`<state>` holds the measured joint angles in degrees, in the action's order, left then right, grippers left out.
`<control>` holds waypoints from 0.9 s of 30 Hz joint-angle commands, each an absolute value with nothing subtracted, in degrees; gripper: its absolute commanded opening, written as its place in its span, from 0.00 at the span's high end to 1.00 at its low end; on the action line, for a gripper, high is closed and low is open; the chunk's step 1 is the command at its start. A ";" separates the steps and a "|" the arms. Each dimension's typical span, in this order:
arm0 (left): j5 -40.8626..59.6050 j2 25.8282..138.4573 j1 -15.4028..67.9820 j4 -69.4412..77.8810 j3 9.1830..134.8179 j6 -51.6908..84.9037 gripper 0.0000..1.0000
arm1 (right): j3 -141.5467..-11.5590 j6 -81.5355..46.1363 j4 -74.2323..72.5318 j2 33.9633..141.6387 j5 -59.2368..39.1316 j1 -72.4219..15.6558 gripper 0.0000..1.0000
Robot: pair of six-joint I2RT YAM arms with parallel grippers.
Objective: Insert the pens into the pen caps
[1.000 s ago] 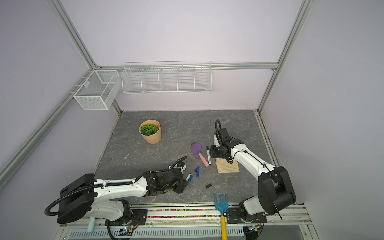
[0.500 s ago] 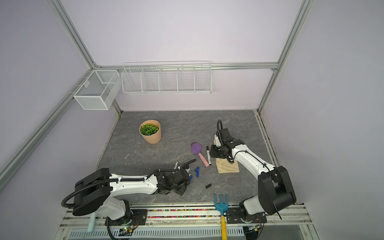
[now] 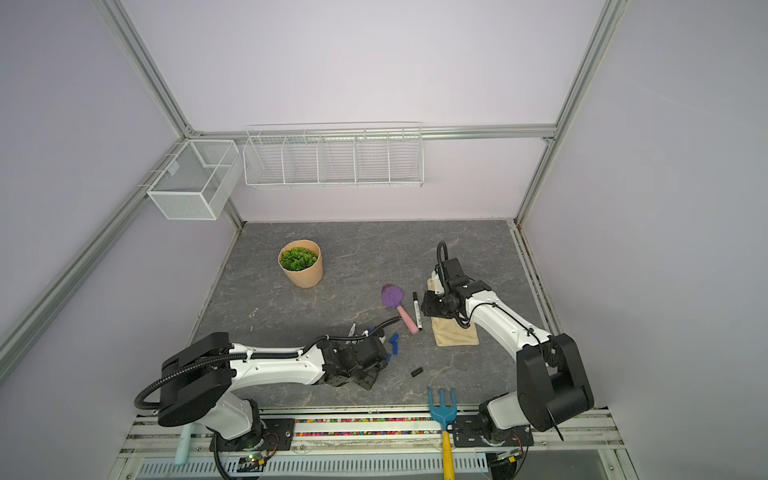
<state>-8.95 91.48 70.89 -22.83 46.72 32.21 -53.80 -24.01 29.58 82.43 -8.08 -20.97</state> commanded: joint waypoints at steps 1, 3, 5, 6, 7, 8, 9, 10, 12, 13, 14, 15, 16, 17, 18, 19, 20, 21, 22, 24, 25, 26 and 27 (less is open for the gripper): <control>-9.09 93.02 71.28 -25.50 47.93 31.00 1.00 | -53.33 -24.27 29.14 80.62 -9.61 -20.64 0.57; -10.73 91.89 71.28 -25.39 48.43 30.36 1.00 | -53.58 -23.83 29.34 80.17 -10.07 -20.65 0.57; -13.31 89.37 71.31 -24.40 48.82 29.96 1.00 | -53.90 -23.18 29.60 79.34 -11.16 -20.91 0.56; -14.86 88.02 71.28 -23.65 48.90 30.27 1.00 | -54.14 -22.76 29.70 78.90 -11.68 -21.36 0.56; -16.67 86.11 71.22 -22.37 48.70 30.53 1.00 | -54.32 -22.18 29.87 78.47 -12.46 -21.93 0.56; -18.04 84.20 71.07 -20.50 48.23 30.52 1.00 | -54.42 -21.46 29.92 77.91 -13.29 -22.80 0.56; -18.34 82.60 70.75 -18.39 47.66 30.08 1.00 | -54.47 -20.71 29.74 77.47 -14.23 -23.85 0.55; -18.39 80.86 70.20 -16.10 46.96 29.97 1.00 | -54.33 -19.71 29.25 76.83 -15.62 -25.24 0.55; -18.60 77.68 69.30 -11.53 45.47 29.99 1.00 | -54.10 -17.66 28.25 75.77 -18.60 -28.66 0.54; -19.10 76.13 68.88 -9.10 44.45 30.01 1.00 | -53.97 -16.80 27.76 75.45 -19.95 -30.46 0.53; -19.58 74.57 68.60 -6.17 43.24 29.93 1.00 | -53.95 -16.18 27.22 75.19 -21.71 -32.21 0.53; -20.20 73.31 68.39 -3.53 42.04 29.93 1.00 | -53.93 -15.80 26.71 75.08 -23.56 -33.40 0.52; -21.01 72.03 68.31 -0.39 40.54 29.65 1.00 | -53.91 -15.50 26.00 75.09 -25.75 -34.34 0.52; -21.40 70.71 68.17 2.69 38.96 29.53 1.00 | -54.15 -14.97 25.75 75.27 -26.93 -35.40 0.52; -21.39 69.88 67.93 4.38 38.07 29.43 1.00 | -54.59 -14.33 25.99 75.29 -27.02 -36.12 0.52; -21.37 69.11 67.68 5.35 37.50 29.65 1.00 | -55.15 -13.79 26.34 75.41 -27.39 -36.61 0.52; -21.44 68.56 67.49 5.61 37.25 29.79 1.00 | -55.57 -13.53 26.22 75.36 -28.52 -36.66 0.52; -21.71 68.29 67.36 5.34 37.18 29.88 1.00 | -55.84 -13.41 26.00 75.27 -29.47 -36.73 0.52; -22.02 68.06 67.37 4.89 37.14 29.97 1.00 | -56.19 -13.31 25.74 75.10 -30.30 -36.72 0.52; -22.15 67.50 67.34 4.79 36.64 30.33 1.00 | -56.67 -13.43 25.05 74.67 -31.72 -36.69 0.52; -22.05 67.18 67.37 5.20 36.20 30.63 1.00 | -56.92 -13.68 24.56 74.56 -32.44 -36.68 0.52; -21.69 67.04 67.33 5.76 35.73 30.79 1.00 | -57.23 -14.01 24.13 74.61 -32.94 -36.73 0.52; -21.42 66.84 67.34 6.26 35.42 30.84 1.00 | -57.58 -14.18 23.96 74.77 -33.21 -36.67 0.52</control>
<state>-20.67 67.94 67.59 3.11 36.56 30.59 -55.94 -15.35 25.87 75.92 -29.43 -36.58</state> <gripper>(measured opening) 0.108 0.481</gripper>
